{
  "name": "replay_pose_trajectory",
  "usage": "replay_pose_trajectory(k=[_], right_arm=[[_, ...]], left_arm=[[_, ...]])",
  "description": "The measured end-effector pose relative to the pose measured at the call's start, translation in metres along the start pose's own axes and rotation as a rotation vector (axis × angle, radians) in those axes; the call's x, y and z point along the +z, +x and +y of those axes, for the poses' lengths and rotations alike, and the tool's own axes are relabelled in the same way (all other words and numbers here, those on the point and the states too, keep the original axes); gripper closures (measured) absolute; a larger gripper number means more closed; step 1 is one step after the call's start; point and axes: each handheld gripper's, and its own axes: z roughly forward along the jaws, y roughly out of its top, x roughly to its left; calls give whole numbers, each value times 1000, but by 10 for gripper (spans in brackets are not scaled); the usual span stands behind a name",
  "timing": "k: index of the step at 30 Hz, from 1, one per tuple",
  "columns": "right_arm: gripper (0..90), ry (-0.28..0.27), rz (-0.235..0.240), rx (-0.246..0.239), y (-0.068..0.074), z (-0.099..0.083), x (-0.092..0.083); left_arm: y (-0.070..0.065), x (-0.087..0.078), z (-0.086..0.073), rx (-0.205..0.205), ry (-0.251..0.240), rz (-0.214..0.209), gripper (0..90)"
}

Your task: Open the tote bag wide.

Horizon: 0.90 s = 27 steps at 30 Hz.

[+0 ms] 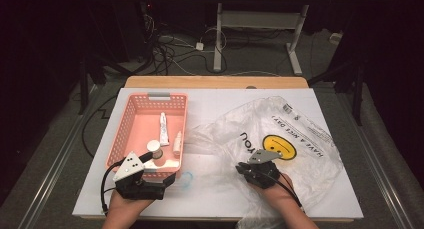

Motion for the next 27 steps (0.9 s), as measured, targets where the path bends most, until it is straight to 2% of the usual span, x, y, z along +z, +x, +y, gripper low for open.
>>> replay_pose_trajectory(k=[13,18,27], right_arm=[[894,-55,-18,-2,-3,2,-9],[900,-85,-18,-1,-5,2,-13],[900,-168,-37,9,-10,7,-29]], left_arm=[[0,0,0,1,0,0,0],[0,-1,0,0,-1,0,0],[0,-1,0,-2,-4,-3,0]])
